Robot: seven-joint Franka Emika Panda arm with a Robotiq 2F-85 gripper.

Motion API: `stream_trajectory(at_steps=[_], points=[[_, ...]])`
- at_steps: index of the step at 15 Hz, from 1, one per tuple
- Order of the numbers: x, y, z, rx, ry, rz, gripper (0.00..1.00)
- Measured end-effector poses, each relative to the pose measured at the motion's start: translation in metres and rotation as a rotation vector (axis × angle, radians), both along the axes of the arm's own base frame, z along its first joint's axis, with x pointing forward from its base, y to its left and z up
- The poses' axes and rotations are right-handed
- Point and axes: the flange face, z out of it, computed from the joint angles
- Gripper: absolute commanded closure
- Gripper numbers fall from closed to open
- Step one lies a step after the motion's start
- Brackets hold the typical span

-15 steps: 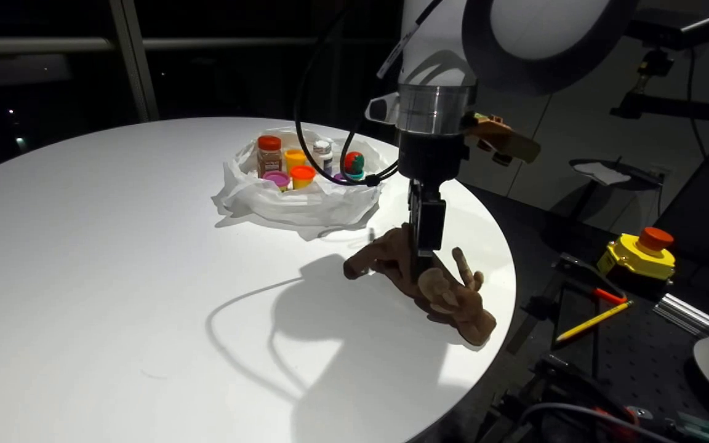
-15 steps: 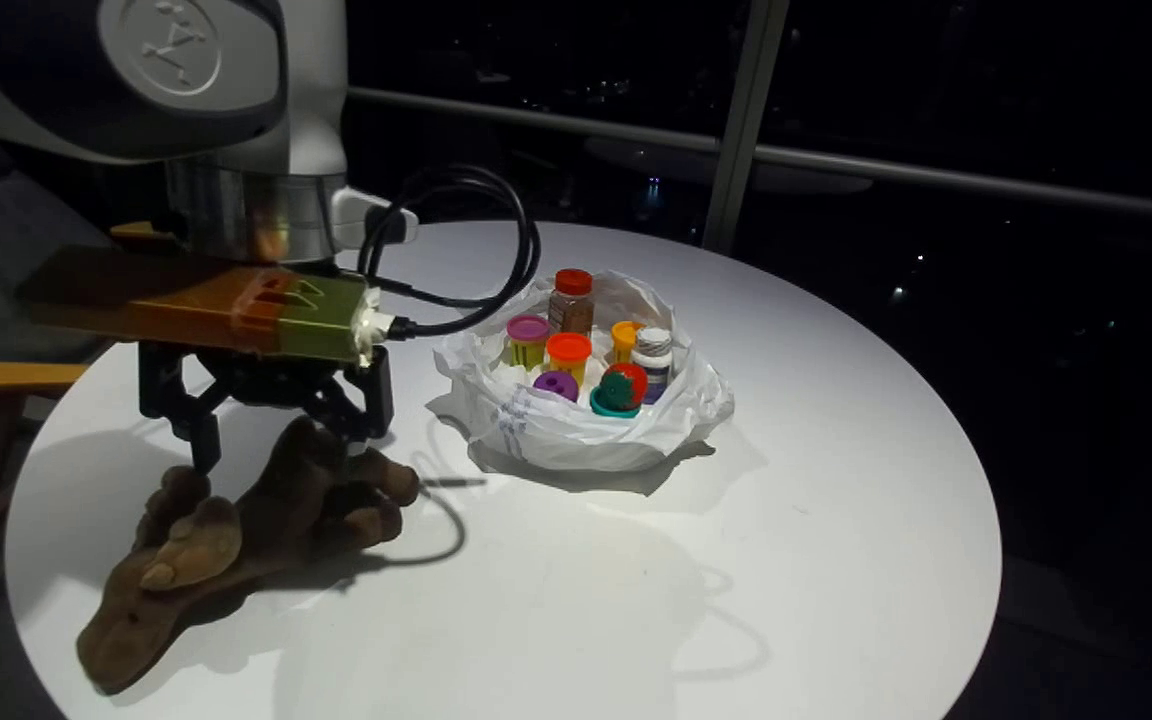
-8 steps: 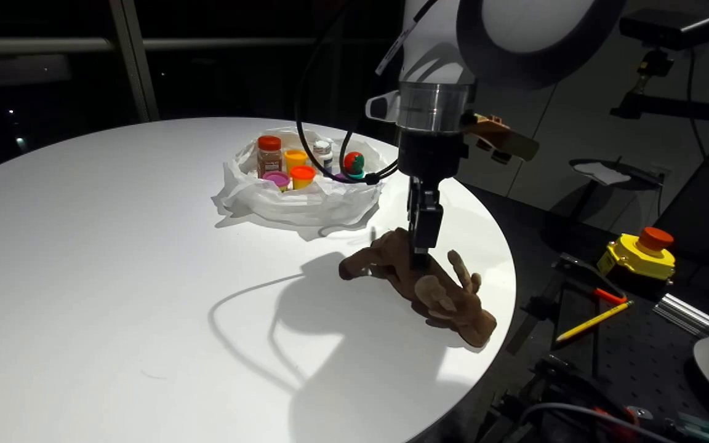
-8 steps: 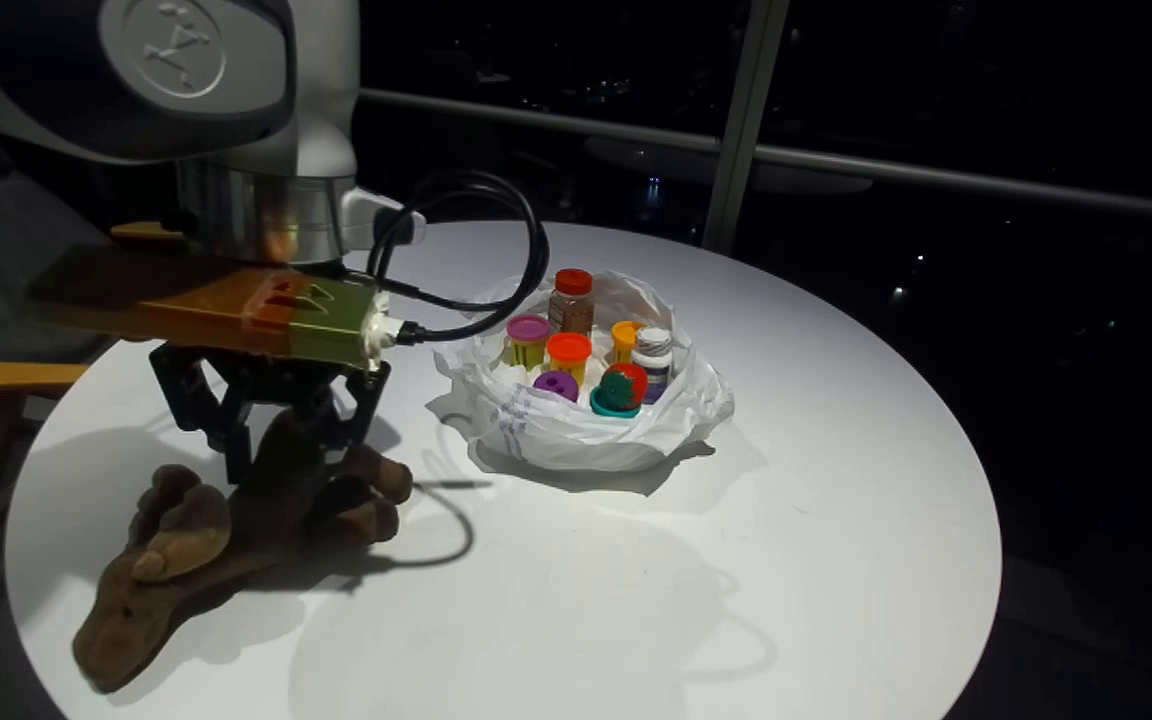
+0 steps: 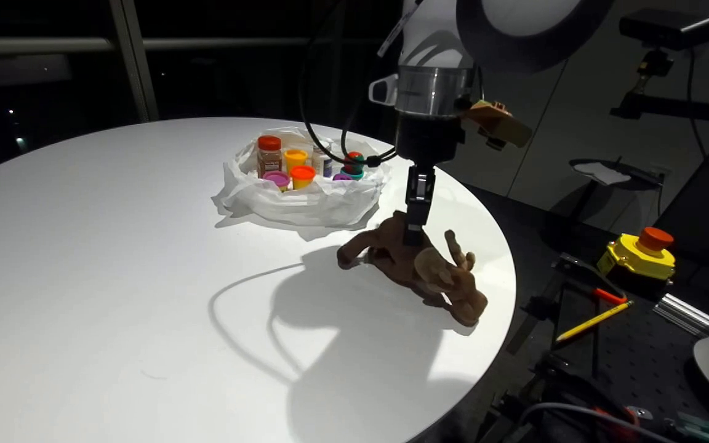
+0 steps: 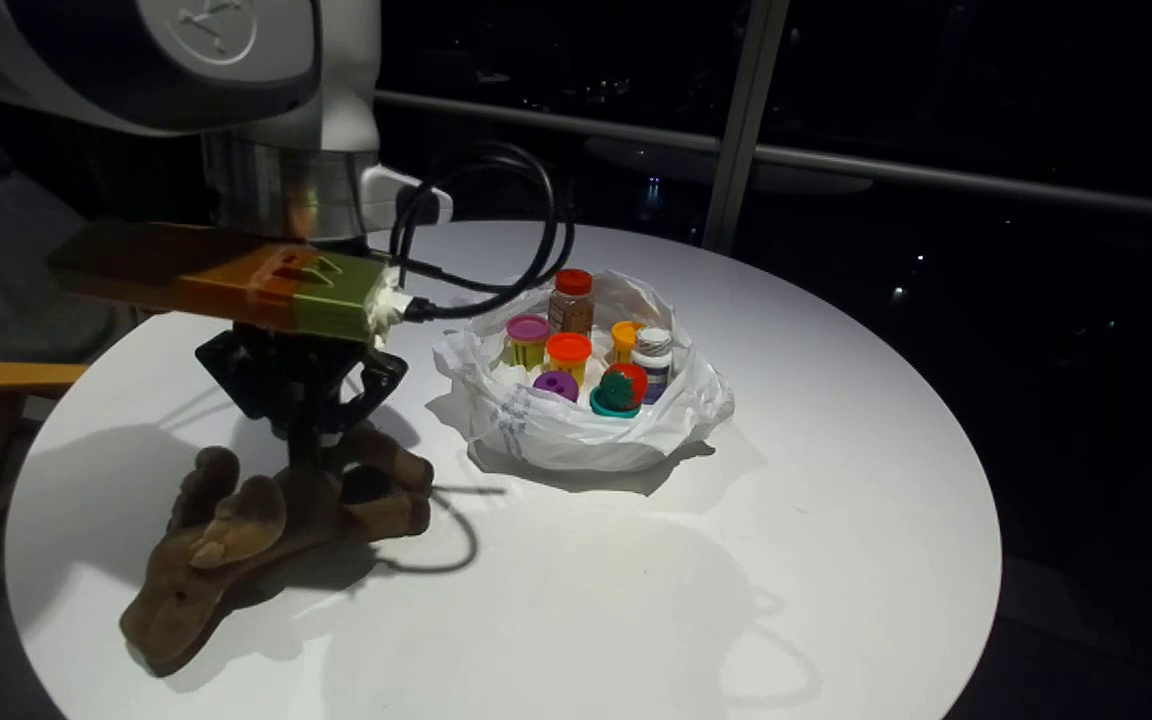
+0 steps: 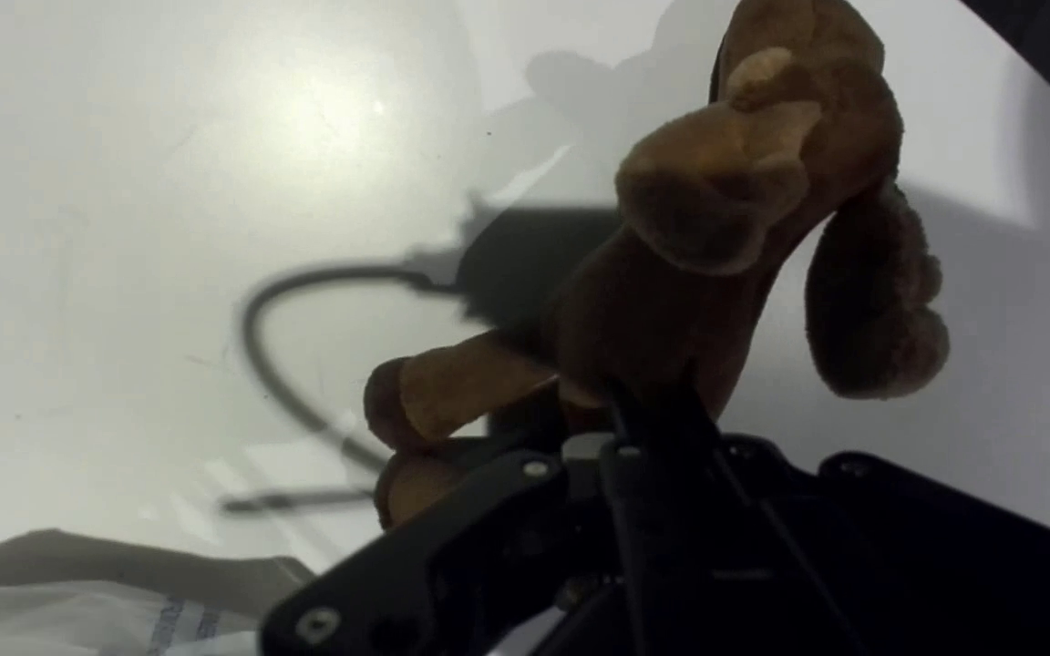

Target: Put the things on the table into the plastic bag

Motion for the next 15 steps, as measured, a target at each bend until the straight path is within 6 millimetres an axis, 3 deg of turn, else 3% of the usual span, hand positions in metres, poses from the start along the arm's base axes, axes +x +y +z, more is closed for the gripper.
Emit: stream_trajectory(at_steps=[3, 6, 8, 10, 12, 15], points=[[0.01, 0.011, 0.045, -0.104, -0.081, -0.024, 0.98], [0.026, 0.035, 0.114, -0.224, -0.216, -0.041, 0.98], [0.042, 0.049, 0.157, -0.3, -0.319, -0.047, 0.98], [0.063, 0.057, 0.186, -0.376, -0.422, -0.053, 0.98], [0.088, 0.057, 0.198, -0.458, -0.516, -0.063, 0.98], [0.129, 0.047, 0.179, -0.592, -0.613, -0.1, 0.98]])
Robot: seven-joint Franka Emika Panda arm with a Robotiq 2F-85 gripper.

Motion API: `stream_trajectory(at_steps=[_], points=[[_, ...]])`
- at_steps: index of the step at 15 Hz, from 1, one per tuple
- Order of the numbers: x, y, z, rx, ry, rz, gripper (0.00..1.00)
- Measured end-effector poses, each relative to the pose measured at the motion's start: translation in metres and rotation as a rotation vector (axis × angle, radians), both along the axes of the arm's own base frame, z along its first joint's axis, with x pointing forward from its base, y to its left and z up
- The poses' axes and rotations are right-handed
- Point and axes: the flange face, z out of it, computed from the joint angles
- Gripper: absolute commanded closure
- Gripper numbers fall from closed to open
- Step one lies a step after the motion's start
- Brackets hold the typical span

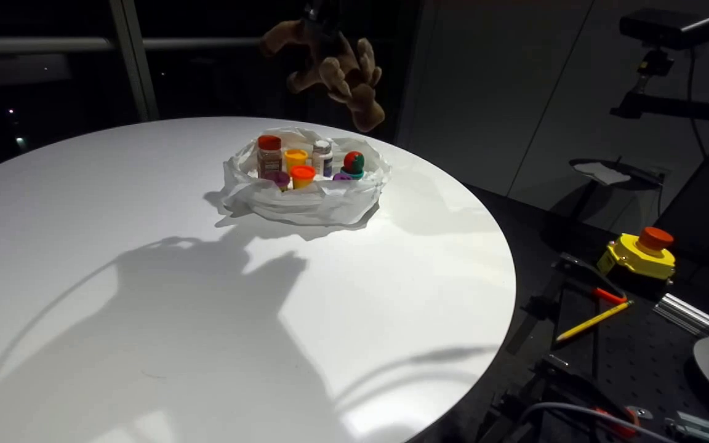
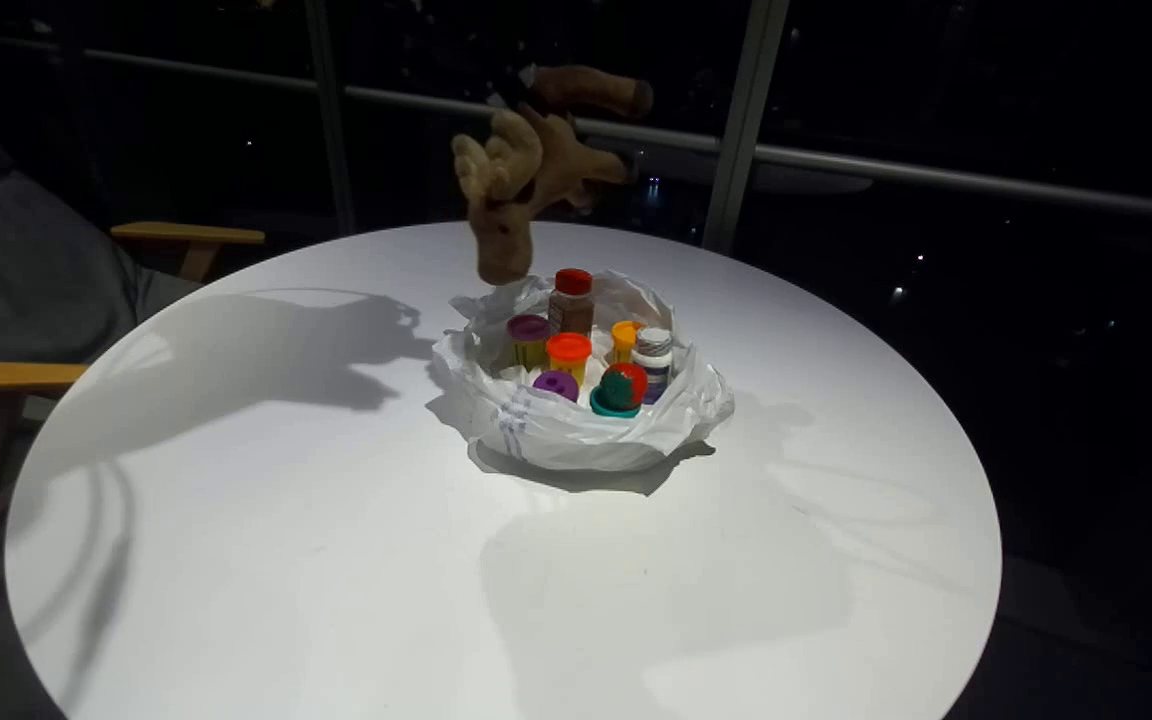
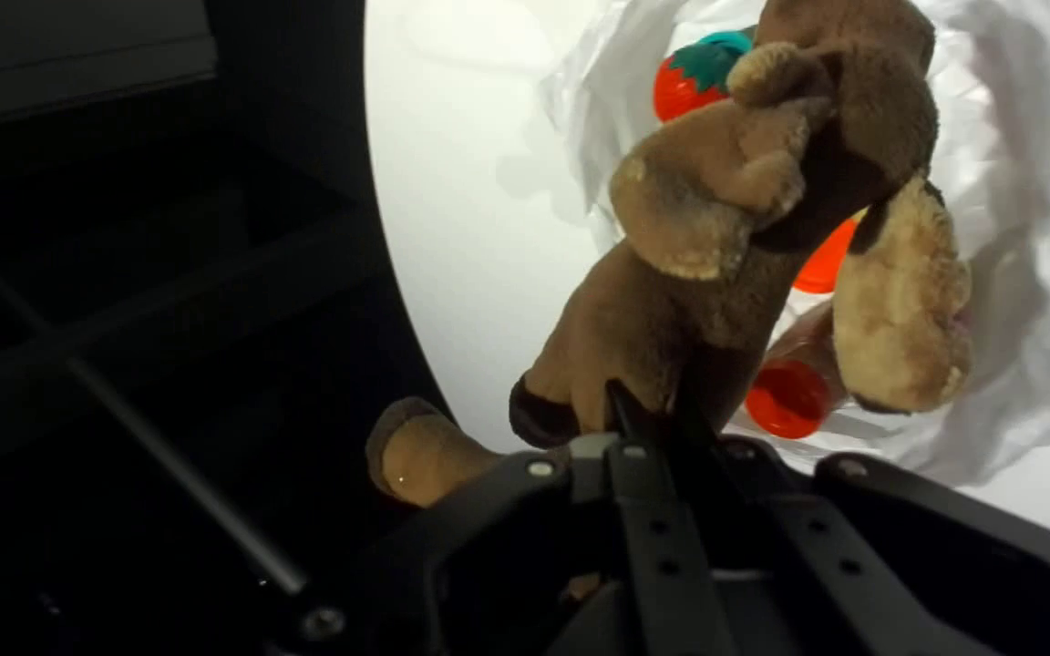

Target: Put the things on the table into the plastic bag

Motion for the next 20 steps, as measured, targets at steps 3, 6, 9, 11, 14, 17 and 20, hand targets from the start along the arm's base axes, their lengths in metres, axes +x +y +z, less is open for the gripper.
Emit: stream_trajectory(at_steps=[3, 6, 9, 11, 14, 17, 20], points=[[0.037, -0.017, -0.041, -0.098, -0.021, -0.079, 0.98], [0.061, -0.023, -0.085, -0.134, 0.024, -0.122, 0.98], [0.073, -0.016, -0.118, -0.123, 0.06, -0.129, 0.98], [0.077, -0.008, -0.133, -0.108, 0.079, -0.132, 0.98], [0.078, 0.0, -0.148, -0.103, 0.098, -0.127, 0.98], [0.078, 0.001, -0.163, -0.104, 0.118, -0.13, 0.61], [0.079, 0.003, -0.168, -0.082, 0.128, -0.148, 0.38]])
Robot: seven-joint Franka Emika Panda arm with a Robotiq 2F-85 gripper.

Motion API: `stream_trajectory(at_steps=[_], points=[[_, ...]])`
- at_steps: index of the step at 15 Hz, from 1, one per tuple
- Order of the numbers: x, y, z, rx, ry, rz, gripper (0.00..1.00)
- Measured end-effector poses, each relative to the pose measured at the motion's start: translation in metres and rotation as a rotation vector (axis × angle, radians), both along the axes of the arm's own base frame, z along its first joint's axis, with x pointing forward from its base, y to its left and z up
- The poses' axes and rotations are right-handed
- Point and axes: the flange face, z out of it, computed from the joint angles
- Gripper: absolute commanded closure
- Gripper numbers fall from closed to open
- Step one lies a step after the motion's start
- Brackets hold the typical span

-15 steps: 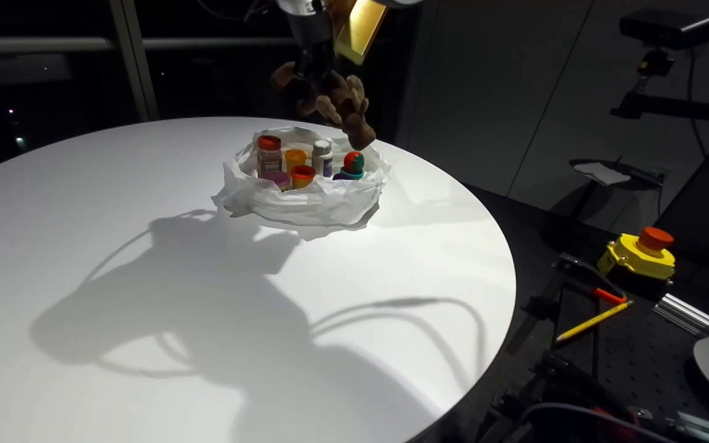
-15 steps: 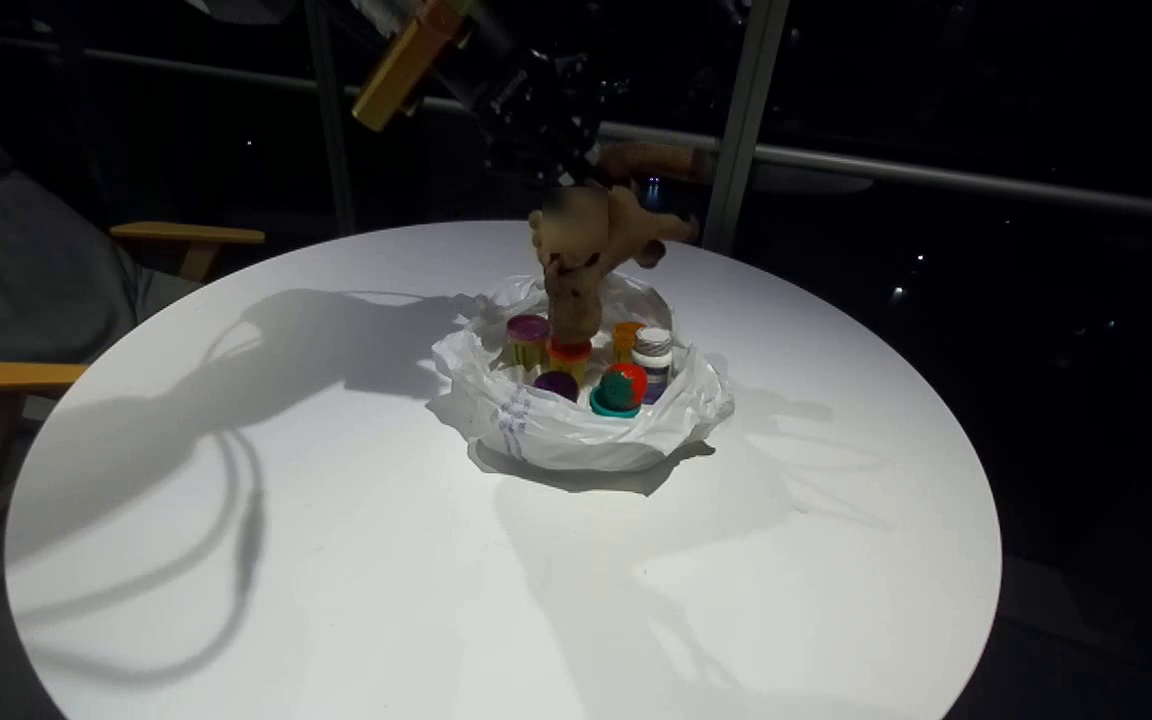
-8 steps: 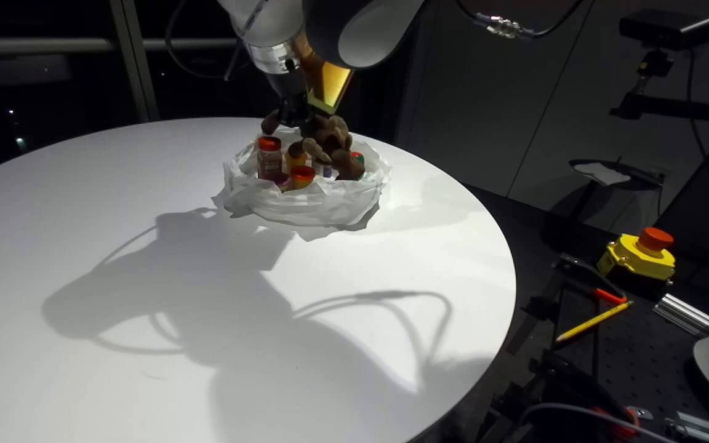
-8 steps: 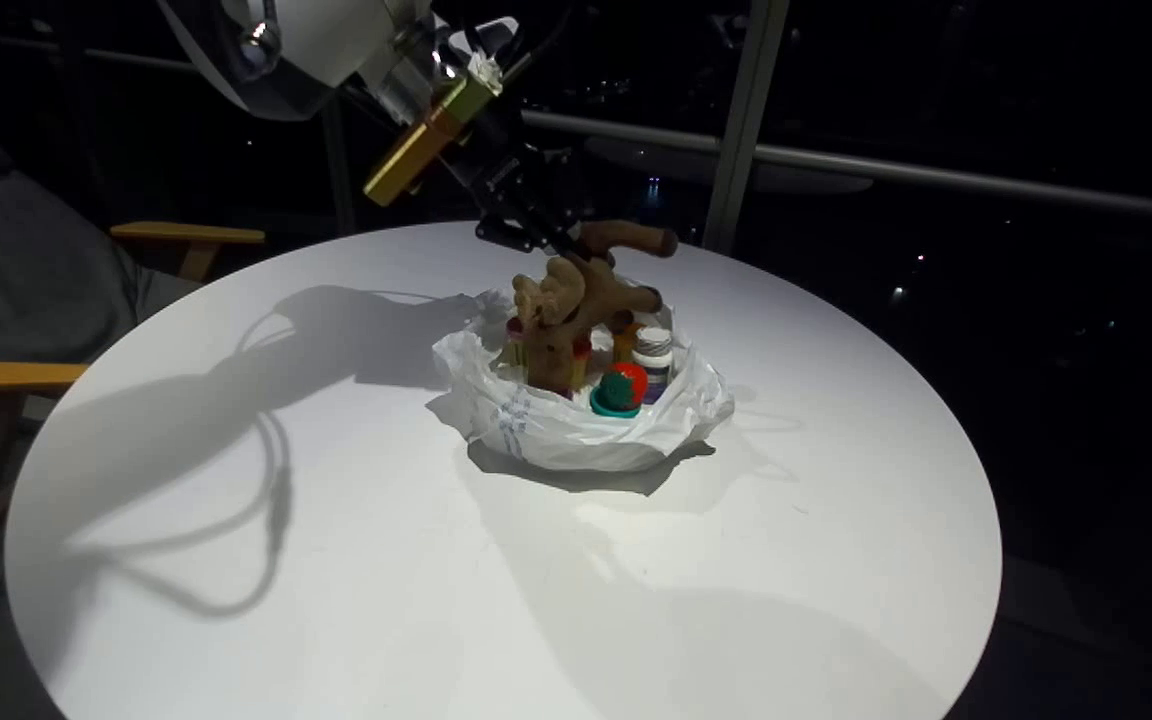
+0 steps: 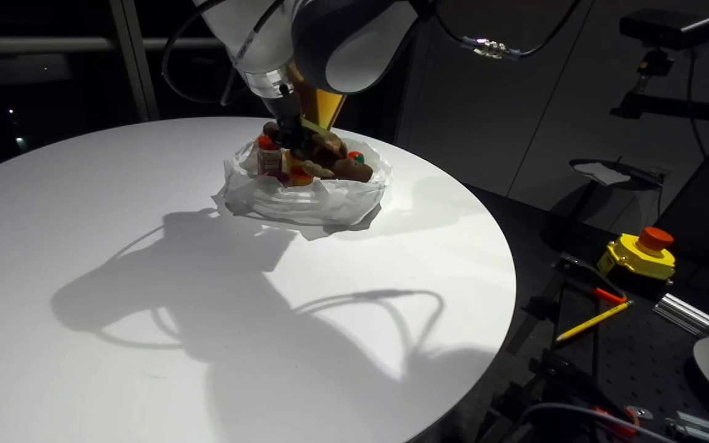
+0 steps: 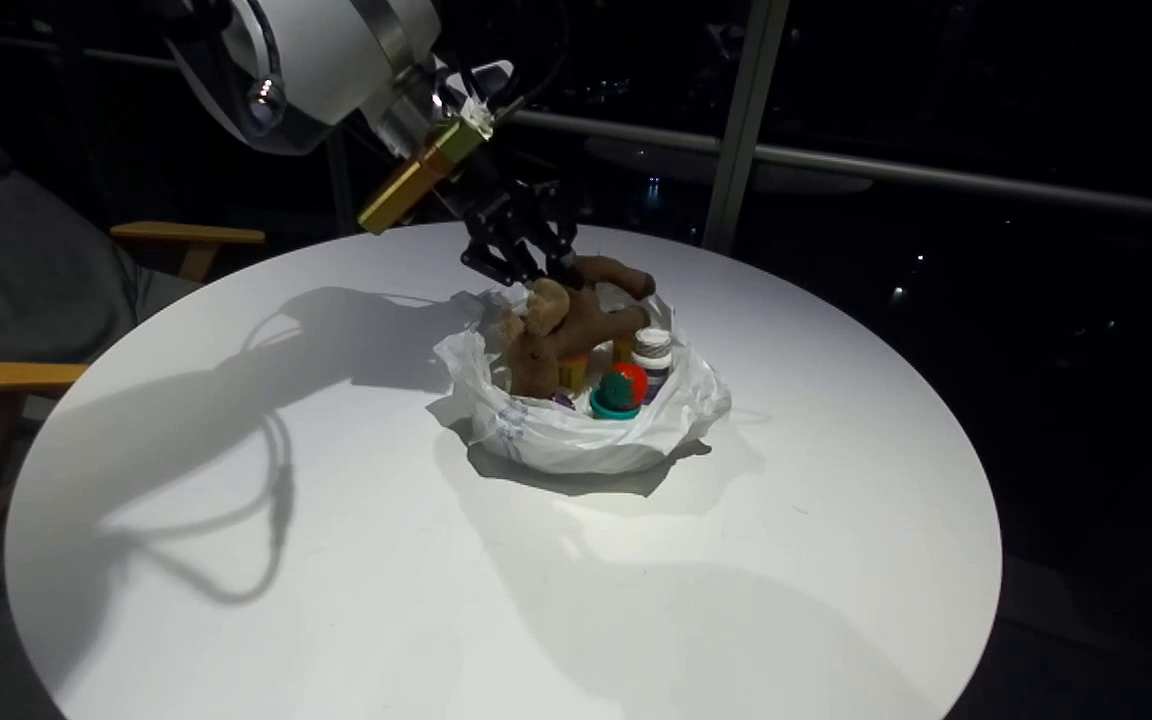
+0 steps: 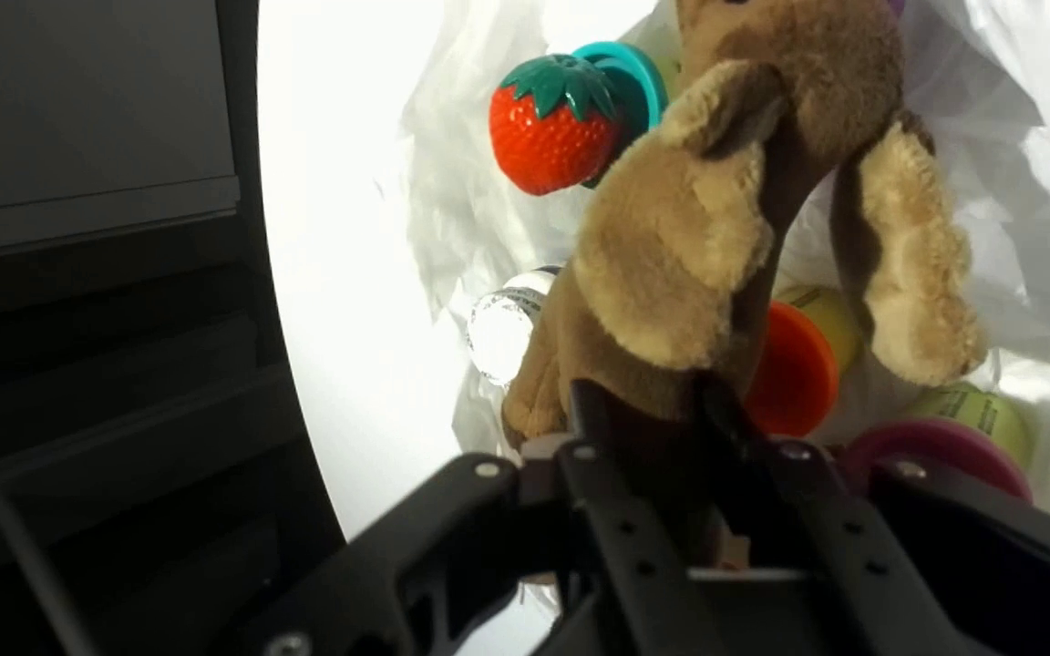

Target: Put the things on the table into the plastic bag

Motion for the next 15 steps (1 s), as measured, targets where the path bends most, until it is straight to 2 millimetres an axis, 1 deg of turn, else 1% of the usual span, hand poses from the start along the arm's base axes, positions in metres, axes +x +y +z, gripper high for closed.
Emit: stream_trajectory(at_steps=[1, 3, 4, 5, 6, 8, 9, 11, 12, 13, 14, 15], points=[[0.001, 0.001, 0.003, 0.011, -0.003, -0.008, 0.3], [0.003, 0.005, 0.014, 0.049, -0.009, -0.034, 0.16], [0.004, 0.007, 0.024, 0.075, -0.01, -0.048, 0.08], [0.003, 0.009, 0.038, 0.107, -0.004, -0.067, 0.02], [0.002, 0.01, 0.056, 0.137, 0.009, -0.088, 0.0], [-0.006, 0.014, 0.1, 0.217, 0.074, -0.103, 0.0], [-0.012, 0.016, 0.122, 0.263, 0.115, -0.098, 0.0], [-0.031, 0.018, 0.164, 0.345, 0.213, -0.092, 0.0], [-0.043, 0.016, 0.181, 0.37, 0.263, -0.092, 0.0], [-0.056, 0.013, 0.193, 0.386, 0.314, -0.099, 0.0], [-0.069, 0.01, 0.201, 0.396, 0.361, -0.109, 0.0], [-0.081, 0.006, 0.205, 0.405, 0.407, -0.12, 0.0]])
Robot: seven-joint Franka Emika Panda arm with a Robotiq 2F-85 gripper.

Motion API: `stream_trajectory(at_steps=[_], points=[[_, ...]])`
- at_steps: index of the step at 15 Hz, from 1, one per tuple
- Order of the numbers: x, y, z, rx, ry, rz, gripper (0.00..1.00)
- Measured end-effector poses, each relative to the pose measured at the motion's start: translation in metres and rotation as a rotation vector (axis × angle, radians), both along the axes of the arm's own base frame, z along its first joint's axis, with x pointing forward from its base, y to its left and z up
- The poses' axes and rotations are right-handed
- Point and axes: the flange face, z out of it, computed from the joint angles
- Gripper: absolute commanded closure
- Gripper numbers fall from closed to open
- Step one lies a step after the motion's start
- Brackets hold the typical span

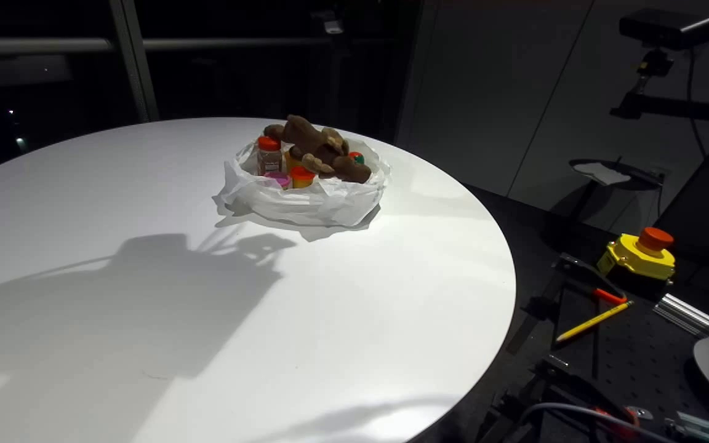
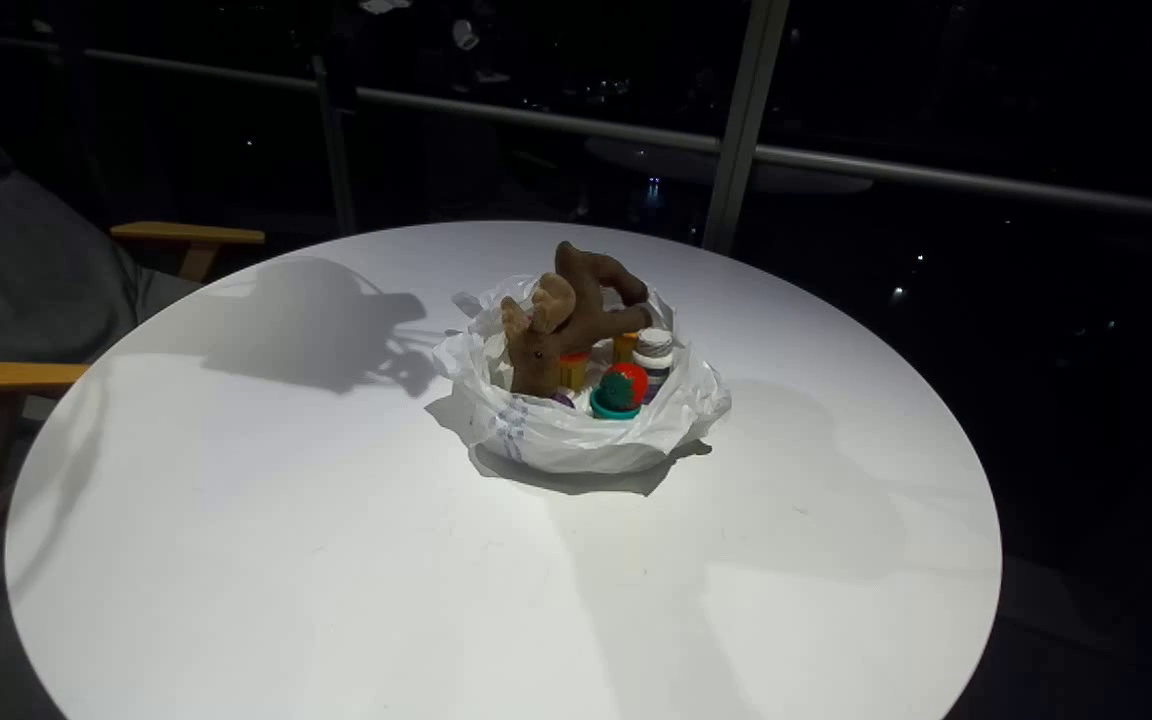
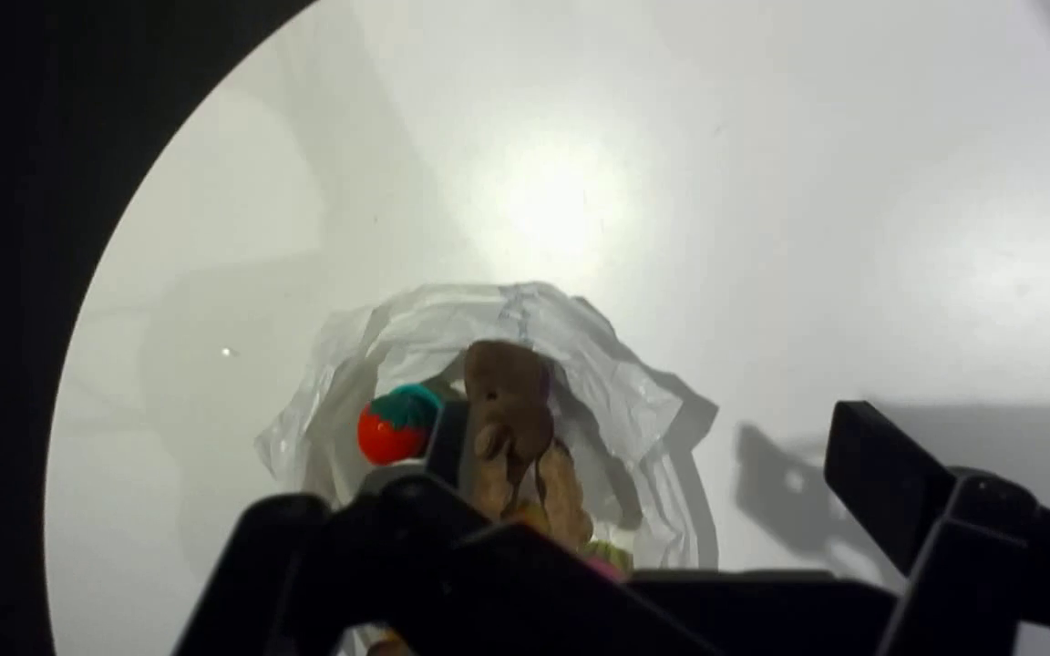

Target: Put the things on the table into the plastic bag

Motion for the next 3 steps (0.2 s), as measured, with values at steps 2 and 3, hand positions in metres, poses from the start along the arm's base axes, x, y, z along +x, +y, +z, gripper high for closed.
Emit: stream_trajectory(at_steps=[2, 3], points=[[-0.023, -0.007, -0.005, 0.007, 0.074, -0.007, 0.0], [-0.032, -0.009, -0.01, 0.007, 0.096, -0.007, 0.0]])
